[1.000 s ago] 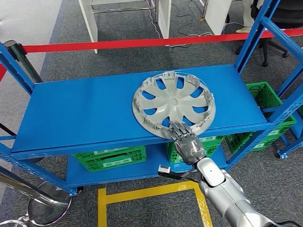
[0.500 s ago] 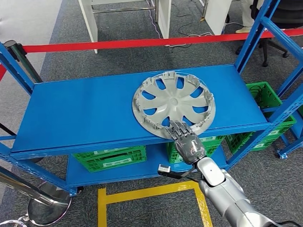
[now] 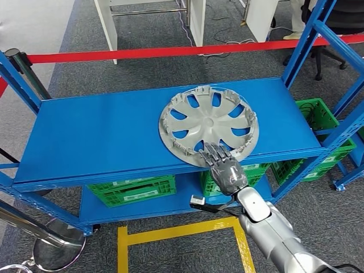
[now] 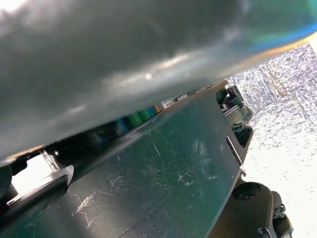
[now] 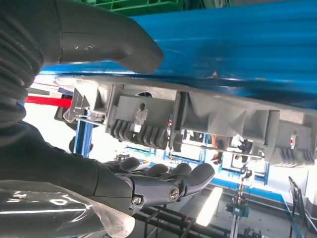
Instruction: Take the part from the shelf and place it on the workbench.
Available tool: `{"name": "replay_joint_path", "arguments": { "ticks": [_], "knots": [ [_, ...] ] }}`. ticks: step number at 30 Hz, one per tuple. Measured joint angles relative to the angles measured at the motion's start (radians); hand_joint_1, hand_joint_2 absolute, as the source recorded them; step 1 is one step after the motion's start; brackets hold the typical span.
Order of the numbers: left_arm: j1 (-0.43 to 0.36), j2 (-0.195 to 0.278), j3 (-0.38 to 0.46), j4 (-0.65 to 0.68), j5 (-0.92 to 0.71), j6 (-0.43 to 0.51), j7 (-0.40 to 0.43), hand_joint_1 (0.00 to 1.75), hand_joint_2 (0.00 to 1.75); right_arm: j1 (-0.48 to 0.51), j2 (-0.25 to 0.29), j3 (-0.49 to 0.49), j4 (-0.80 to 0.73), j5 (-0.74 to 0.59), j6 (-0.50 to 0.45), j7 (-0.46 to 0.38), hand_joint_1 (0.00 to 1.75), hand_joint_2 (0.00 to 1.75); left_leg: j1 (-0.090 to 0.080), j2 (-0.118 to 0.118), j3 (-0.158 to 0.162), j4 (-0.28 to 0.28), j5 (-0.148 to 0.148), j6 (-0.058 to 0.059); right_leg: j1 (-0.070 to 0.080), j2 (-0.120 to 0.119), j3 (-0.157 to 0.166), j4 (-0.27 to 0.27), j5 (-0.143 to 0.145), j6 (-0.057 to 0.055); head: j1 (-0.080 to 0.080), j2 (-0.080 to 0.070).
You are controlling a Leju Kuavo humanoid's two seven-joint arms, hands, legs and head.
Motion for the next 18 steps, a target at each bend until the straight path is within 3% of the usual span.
{"name": "replay_joint_path", "arguments": {
  "ticks": [18],
  "knots": [
    [0.000, 0.000, -0.008, 0.000, 0.000, -0.003, 0.000, 0.00, 0.00, -0.035, 0.000, 0.000, 0.028, 0.000, 0.000, 0.006, 0.00, 1.75, 0.000, 0.000, 0.000, 0.000, 0.000, 0.000, 0.000, 0.000, 0.000, 0.000, 0.000, 0.000, 0.000, 0.000]
  ]
}}
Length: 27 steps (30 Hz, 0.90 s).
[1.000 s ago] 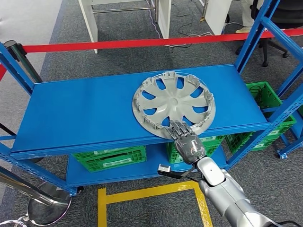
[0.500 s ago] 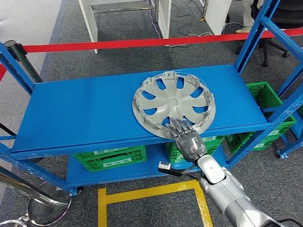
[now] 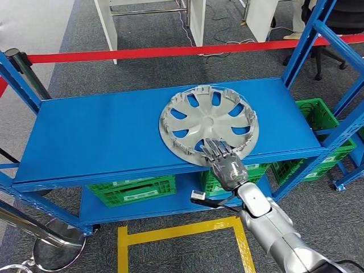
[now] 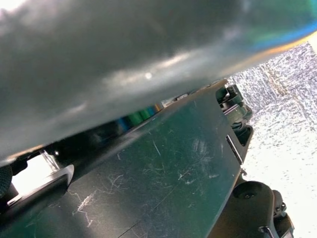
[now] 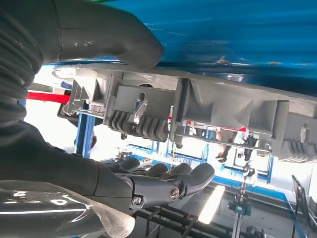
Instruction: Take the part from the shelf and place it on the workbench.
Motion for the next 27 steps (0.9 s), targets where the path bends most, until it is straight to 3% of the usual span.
{"name": "replay_joint_path", "arguments": {
  "ticks": [7, 11, 27],
  "knots": [
    [0.000, 0.001, -0.007, 0.000, 0.000, -0.001, 0.000, 0.00, 0.00, -0.008, 0.001, 0.000, 0.017, 0.000, 0.000, 0.002, 0.00, 1.75, 0.000, 0.000, 0.000, 0.000, 0.000, 0.000, 0.000, 0.000, 0.000, 0.000, 0.000, 0.000, 0.000, 0.000],
    [0.000, 0.001, -0.008, 0.000, -0.001, -0.001, 0.000, 0.00, 0.00, -0.023, 0.007, 0.002, 0.042, -0.007, 0.000, 0.009, 1.71, 1.75, 0.000, 0.000, 0.000, 0.000, 0.000, 0.000, 0.000, 0.000, 0.000, 0.000, 0.000, 0.000, 0.000, 0.000],
    [0.000, 0.001, -0.008, 0.000, 0.000, -0.004, 0.000, 0.00, 0.00, -0.077, 0.031, 0.031, 0.119, -0.073, 0.025, -0.002, 1.75, 1.75, 0.000, 0.000, 0.000, 0.000, 0.001, 0.000, 0.000, 0.000, 0.000, 0.000, 0.001, 0.001, 0.000, 0.000]
  ]
}}
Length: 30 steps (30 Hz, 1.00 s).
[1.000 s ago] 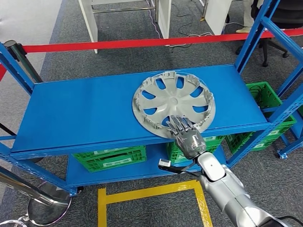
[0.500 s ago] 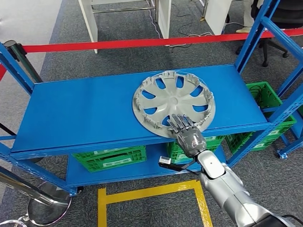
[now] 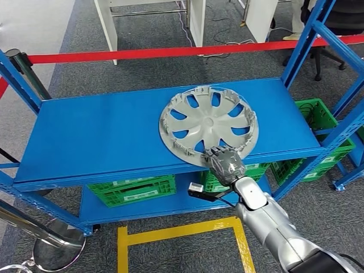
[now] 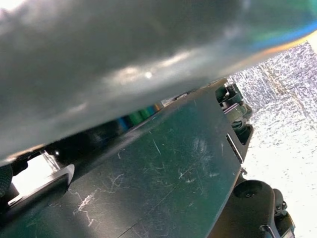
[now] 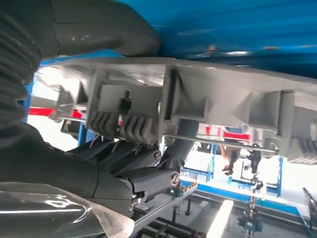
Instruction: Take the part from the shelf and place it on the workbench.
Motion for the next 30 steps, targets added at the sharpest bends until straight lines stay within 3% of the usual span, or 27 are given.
{"name": "replay_joint_path", "arguments": {
  "ticks": [9, 20, 30],
  "knots": [
    [0.001, 0.000, 0.000, 0.000, 0.008, 0.001, 0.000, 0.00, 0.00, 0.021, 0.001, 0.035, -0.050, 0.012, -0.020, 0.007, 1.75, 1.75, 0.000, 0.000, 0.000, 0.000, 0.000, 0.001, 0.000, -0.001, 0.000, 0.000, 0.000, 0.000, 0.000, 0.000],
    [0.003, -0.005, 0.004, 0.000, 0.031, 0.016, -0.006, 0.00, 0.00, 0.241, 0.003, -0.024, -0.604, 0.125, -0.020, -0.095, 1.75, 1.75, -0.001, 0.000, -0.003, 0.000, -0.001, 0.001, -0.001, -0.001, -0.004, 0.000, -0.001, 0.001, 0.000, 0.000],
    [0.004, -0.008, 0.009, 0.000, 0.042, 0.020, -0.019, 0.00, 0.00, 0.320, 0.003, -0.046, -0.903, 0.154, -0.019, -0.159, 1.75, 1.75, -0.001, 0.000, -0.004, 0.000, -0.001, 0.001, -0.001, 0.000, -0.004, 0.000, -0.001, 0.001, 0.000, 0.000]
  ]
}}
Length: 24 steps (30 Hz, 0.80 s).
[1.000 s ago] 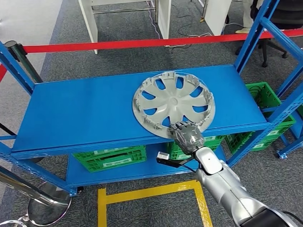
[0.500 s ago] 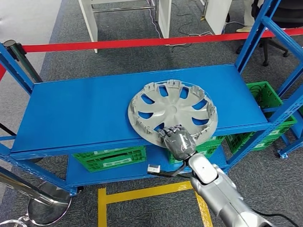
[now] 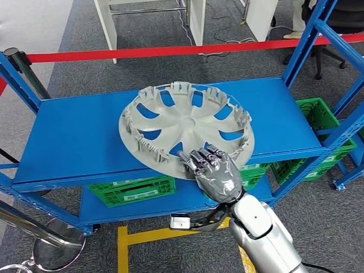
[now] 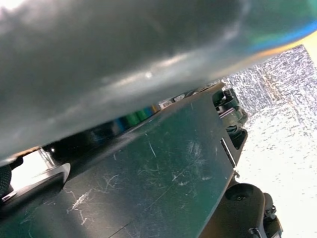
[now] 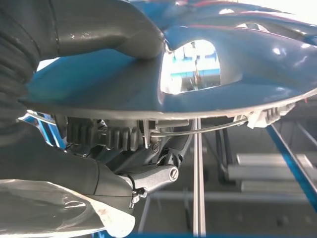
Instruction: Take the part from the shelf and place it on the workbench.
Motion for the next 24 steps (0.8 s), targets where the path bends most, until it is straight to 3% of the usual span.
{"name": "replay_joint_path", "arguments": {
  "ticks": [24],
  "knots": [
    [0.000, -0.002, 0.003, 0.000, 0.000, 0.013, -0.018, 0.00, 0.00, 0.062, -0.001, 0.005, -0.225, 0.006, 0.001, -0.042, 1.75, 1.75, 0.000, 0.000, 0.000, 0.000, 0.000, 0.000, 0.000, 0.000, 0.000, 0.000, 0.000, 0.000, 0.000, 0.000]
  ]
}}
